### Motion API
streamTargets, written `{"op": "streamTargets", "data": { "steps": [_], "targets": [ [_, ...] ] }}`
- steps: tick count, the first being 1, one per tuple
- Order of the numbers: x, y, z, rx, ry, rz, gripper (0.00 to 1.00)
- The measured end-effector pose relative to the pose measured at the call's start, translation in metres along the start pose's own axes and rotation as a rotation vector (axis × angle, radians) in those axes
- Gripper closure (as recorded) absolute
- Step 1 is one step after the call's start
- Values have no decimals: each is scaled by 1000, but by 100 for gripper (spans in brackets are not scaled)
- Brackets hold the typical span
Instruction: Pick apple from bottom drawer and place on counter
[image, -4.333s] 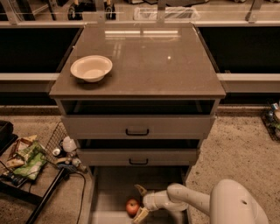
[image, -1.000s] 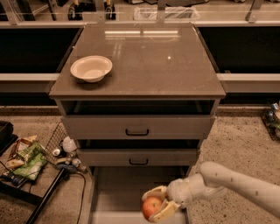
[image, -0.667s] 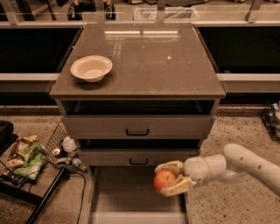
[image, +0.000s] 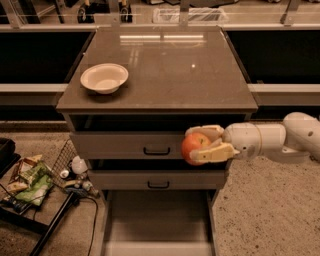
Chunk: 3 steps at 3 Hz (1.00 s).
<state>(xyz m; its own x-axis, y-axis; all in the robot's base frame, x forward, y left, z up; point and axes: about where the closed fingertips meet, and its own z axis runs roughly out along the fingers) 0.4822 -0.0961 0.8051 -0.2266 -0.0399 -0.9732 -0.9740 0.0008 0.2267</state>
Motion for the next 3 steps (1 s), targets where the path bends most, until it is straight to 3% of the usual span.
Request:
{"op": "streamTargets", "data": {
  "steps": [1,2,3],
  "targets": [
    [-62,-7,34,45,-10,-26,100],
    [-106,-33,114,138,34,-95,100],
    [-115,-67,175,213,106,-137,100]
  ]
}}
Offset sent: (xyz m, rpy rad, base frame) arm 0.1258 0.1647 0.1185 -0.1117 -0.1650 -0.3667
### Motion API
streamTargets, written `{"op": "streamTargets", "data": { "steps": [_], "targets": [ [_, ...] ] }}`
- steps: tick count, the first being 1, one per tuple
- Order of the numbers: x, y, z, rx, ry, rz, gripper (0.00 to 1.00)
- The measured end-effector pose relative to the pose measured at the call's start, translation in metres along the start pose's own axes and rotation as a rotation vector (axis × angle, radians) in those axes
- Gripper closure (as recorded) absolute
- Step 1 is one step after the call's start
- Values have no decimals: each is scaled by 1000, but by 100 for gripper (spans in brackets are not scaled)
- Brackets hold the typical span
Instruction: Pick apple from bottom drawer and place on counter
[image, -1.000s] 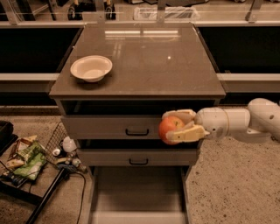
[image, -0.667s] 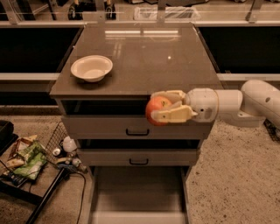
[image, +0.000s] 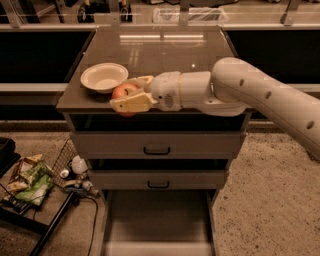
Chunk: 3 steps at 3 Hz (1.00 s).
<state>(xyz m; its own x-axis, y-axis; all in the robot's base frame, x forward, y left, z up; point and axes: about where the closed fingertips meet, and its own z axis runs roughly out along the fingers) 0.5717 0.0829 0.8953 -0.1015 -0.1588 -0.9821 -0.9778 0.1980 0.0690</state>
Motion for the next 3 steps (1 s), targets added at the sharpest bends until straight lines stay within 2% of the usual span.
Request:
{"op": "streamTargets", "data": {
  "steps": [1,2,3],
  "targets": [
    [-2,-48,52,166,109,-41,100],
    [-2,-46,51,161,109,-41,100],
    [-12,-71,16,240,96,21,100]
  ]
}}
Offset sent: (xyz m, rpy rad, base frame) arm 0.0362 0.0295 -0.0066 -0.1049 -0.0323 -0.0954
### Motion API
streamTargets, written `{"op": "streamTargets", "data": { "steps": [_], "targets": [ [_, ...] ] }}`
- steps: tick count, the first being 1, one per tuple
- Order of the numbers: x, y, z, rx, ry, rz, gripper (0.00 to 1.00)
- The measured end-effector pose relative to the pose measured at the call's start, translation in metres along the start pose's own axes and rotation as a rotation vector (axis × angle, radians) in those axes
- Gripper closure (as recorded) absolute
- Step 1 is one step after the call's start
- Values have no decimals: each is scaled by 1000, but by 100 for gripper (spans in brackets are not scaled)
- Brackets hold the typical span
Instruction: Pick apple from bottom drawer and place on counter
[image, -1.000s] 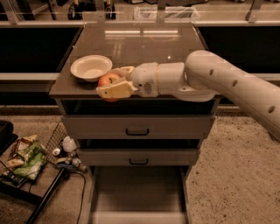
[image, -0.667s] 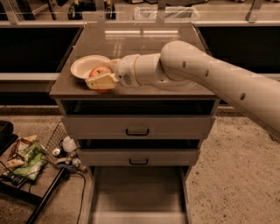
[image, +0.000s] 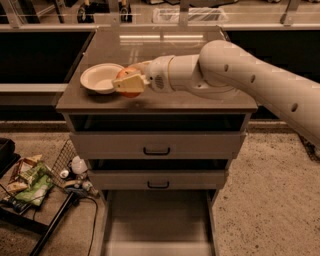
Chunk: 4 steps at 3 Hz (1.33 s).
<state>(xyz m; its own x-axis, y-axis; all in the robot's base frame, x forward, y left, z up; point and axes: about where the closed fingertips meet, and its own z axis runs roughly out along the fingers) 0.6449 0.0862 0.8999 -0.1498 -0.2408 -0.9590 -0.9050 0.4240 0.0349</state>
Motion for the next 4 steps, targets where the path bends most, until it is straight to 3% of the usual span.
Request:
{"op": "streamTargets", "data": {
  "steps": [2,3,4],
  "targets": [
    [-25,-126,-78,243,-28,162,100],
    [-5,-177,-79,318,-31,201,100],
    [42,-212,-59,359,-25,232,100]
  ]
}}
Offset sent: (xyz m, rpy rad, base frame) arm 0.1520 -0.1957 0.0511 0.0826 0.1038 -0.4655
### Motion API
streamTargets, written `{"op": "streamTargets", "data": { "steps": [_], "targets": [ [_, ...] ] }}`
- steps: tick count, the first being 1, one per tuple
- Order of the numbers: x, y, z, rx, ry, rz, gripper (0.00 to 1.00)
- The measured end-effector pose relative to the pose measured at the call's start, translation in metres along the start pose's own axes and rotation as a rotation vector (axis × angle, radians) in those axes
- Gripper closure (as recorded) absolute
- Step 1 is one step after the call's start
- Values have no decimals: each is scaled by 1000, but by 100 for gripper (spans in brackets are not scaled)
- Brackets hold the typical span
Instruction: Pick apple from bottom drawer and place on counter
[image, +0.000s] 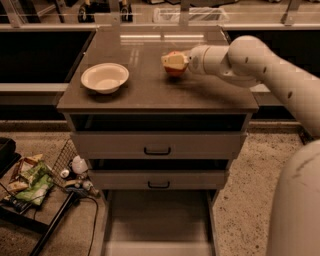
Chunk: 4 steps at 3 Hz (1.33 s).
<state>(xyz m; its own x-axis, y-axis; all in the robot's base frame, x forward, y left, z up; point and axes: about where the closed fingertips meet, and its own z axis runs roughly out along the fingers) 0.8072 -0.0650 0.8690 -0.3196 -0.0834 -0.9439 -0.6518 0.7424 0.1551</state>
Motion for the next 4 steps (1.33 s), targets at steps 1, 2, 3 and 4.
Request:
{"op": "streamTargets", "data": {
  "steps": [1,2,3,4],
  "targets": [
    [6,0,4,-3,6,6,75],
    [7,1,6,-6,7,6,52],
    [7,4,9,-11,9,7,28],
    [8,6,11,-15,10,7,6]
  ]
}}
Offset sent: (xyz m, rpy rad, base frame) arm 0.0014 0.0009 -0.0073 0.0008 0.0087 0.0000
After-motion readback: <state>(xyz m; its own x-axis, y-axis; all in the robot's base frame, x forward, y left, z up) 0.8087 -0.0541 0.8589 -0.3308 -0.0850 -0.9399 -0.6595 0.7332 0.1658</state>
